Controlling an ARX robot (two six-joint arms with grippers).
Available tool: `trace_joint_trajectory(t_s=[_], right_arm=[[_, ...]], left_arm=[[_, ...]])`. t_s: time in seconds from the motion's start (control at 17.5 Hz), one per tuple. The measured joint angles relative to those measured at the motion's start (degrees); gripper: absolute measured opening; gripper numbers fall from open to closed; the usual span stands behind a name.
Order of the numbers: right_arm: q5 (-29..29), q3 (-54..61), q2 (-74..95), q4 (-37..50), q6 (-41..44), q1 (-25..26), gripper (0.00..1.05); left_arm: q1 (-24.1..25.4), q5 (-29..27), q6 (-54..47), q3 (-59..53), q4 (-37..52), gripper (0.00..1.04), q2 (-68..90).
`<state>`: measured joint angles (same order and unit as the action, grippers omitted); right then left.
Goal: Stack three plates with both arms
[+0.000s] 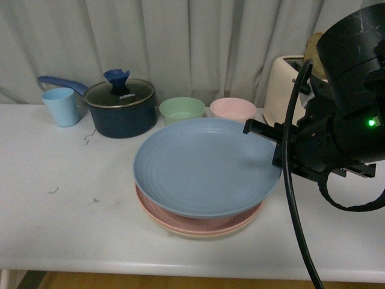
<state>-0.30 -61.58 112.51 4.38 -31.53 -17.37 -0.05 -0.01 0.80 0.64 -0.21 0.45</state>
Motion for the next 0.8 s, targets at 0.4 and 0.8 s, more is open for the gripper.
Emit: trace_joint_trajectory(t_s=[0.4, 0.8], right_arm=[[2.10, -2.54, 3.98, -0.15, 0.04, -1.92, 0.03], [3.63, -2.95, 5.22, 1.36, 0.00, -2.47, 0.40]], left_arm=[[0.00, 0.02, -0.02, 0.00, 0.02, 0.98, 0.00], [0.00, 0.00, -0.02, 0.00, 0.02, 0.98, 0.00]])
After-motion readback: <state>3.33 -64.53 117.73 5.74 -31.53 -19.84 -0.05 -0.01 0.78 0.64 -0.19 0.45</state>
